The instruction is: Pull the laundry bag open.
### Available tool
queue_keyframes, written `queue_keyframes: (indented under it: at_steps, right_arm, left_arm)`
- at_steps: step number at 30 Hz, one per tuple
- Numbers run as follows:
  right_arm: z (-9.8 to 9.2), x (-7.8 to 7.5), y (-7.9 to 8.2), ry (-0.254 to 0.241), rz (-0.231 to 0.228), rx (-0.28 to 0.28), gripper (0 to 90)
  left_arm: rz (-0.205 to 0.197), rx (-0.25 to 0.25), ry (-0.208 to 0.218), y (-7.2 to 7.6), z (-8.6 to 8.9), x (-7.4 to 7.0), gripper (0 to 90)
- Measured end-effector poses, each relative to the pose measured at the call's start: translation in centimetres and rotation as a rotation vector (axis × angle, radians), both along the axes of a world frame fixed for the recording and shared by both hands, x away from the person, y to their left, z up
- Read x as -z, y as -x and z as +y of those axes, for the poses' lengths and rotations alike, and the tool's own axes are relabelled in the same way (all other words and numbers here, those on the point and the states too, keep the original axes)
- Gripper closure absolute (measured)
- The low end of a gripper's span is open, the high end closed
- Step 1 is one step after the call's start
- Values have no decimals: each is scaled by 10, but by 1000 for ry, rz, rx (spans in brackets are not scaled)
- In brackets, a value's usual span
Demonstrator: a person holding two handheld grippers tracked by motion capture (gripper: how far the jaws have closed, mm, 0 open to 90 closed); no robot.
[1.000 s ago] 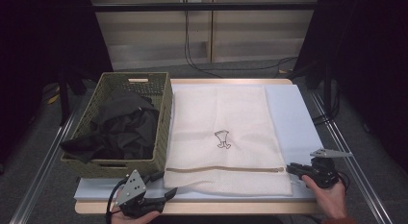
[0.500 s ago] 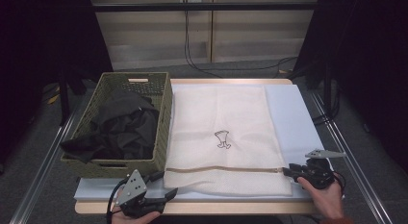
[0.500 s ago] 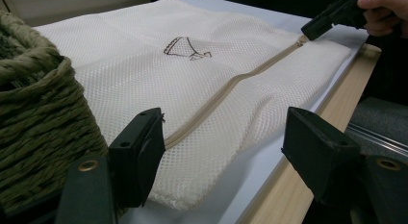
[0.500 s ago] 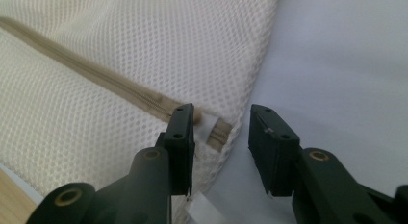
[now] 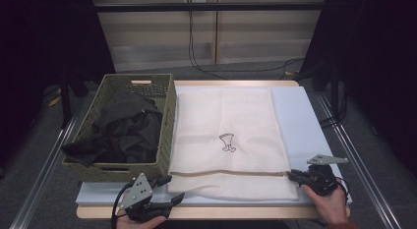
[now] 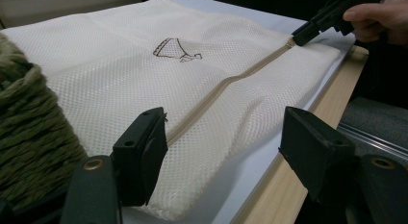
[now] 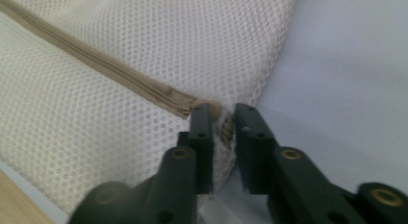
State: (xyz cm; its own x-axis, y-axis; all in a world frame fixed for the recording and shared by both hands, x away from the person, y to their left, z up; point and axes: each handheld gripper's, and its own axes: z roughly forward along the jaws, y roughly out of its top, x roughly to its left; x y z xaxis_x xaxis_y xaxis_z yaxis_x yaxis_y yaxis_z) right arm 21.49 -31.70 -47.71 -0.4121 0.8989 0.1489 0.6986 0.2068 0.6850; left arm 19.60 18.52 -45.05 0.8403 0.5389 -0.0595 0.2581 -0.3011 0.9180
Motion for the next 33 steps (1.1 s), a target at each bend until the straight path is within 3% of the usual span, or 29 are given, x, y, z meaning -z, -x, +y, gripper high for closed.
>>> queue_keyframes:
  at_steps: [4,10,13,17,19,21,23,33]
  right_arm:
    - [-6,0,-1,-85,32,33,850]
    - [-6,-3,0,-92,-2,39,858]
    - [-8,-6,0,-111,-6,42,858]
    - [-8,-9,0,-123,-12,45,859]
    - [-9,-11,0,-134,-18,44,860]
    - [-8,-12,-2,-119,-8,37,860]
    - [-7,-13,-3,-120,-7,34,860]
    - [-8,-26,-6,-143,-41,30,860]
  left_arm:
    - [12,5,9,-4,-3,-1,352]
    - [42,24,-18,-11,-10,-2,376]
    - [33,35,-27,-13,-11,-4,396]
    - [39,54,-19,-18,-18,-8,432]
    - [47,89,-12,-21,-23,-9,478]
    - [61,109,30,-25,-29,-10,489]
    - [42,103,-3,-28,-34,-11,493]
    - [65,141,-23,-46,-59,-13,584]
